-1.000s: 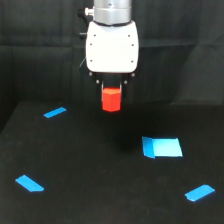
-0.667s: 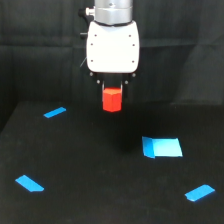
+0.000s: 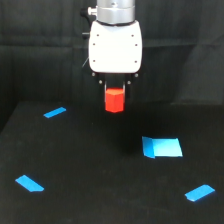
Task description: Pick up the red object from the table
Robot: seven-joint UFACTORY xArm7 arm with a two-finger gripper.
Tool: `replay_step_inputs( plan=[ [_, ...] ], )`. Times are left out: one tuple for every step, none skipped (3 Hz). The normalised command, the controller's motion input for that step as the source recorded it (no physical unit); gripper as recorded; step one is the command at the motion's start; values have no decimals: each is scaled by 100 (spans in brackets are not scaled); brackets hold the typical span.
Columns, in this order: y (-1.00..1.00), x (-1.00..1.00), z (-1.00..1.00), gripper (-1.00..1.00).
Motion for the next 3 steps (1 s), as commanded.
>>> replay_step_inputs(
  plan=[
    [-4,10,8,-100],
    [1,11,8,-94],
    [3,11,1,-100]
  ],
)
